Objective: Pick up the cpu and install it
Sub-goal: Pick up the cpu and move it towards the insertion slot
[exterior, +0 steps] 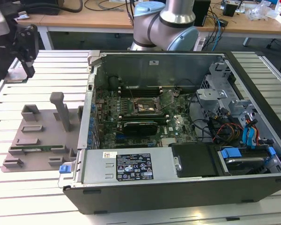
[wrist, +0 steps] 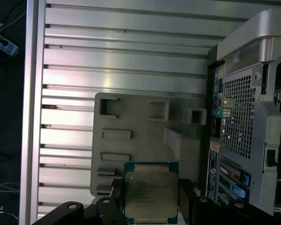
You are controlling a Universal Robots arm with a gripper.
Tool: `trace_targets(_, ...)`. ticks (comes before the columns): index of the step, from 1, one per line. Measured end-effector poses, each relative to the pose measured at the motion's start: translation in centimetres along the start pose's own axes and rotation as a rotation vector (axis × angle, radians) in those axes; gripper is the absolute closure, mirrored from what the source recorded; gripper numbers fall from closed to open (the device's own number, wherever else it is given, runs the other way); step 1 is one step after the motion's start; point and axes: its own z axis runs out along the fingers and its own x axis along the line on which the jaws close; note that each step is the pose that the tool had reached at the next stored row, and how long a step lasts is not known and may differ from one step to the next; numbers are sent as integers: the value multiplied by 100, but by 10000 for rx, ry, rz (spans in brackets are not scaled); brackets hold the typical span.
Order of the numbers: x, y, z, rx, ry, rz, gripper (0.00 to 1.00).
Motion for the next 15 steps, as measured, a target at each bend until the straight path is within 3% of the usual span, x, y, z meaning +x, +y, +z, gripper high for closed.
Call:
trace_targets(3,-93,-6,3,-1,1,0,45)
trace_targets(7,-340,-21,10,-1,8,-1,45)
trace_targets(15,-532,-32,15,-2,12,-1,45)
